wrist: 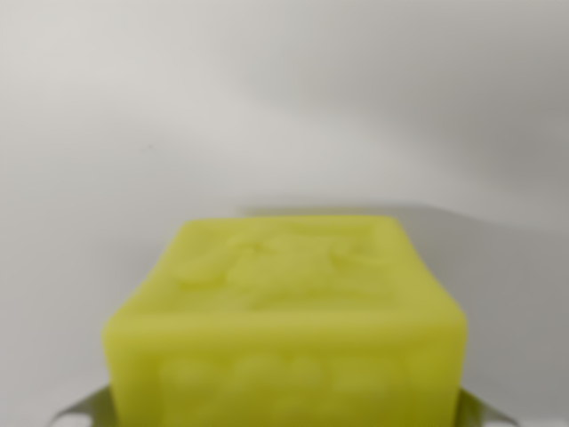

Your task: Pick yellow cube

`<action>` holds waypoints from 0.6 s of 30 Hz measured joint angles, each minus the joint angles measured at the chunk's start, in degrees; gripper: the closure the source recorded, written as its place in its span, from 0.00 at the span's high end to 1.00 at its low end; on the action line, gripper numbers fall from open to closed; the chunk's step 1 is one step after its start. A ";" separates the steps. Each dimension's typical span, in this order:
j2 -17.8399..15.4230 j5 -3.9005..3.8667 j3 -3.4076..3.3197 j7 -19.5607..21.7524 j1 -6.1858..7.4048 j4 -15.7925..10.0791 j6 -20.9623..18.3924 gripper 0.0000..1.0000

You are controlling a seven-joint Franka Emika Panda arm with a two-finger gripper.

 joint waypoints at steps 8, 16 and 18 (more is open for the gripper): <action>-1.76 -0.30 0.00 0.20 -0.04 -0.50 -1.24 0.00; -3.48 -0.58 0.00 0.39 -0.08 -0.91 -2.52 0.00; -3.89 -0.65 0.00 0.44 -0.08 -1.01 -2.86 0.00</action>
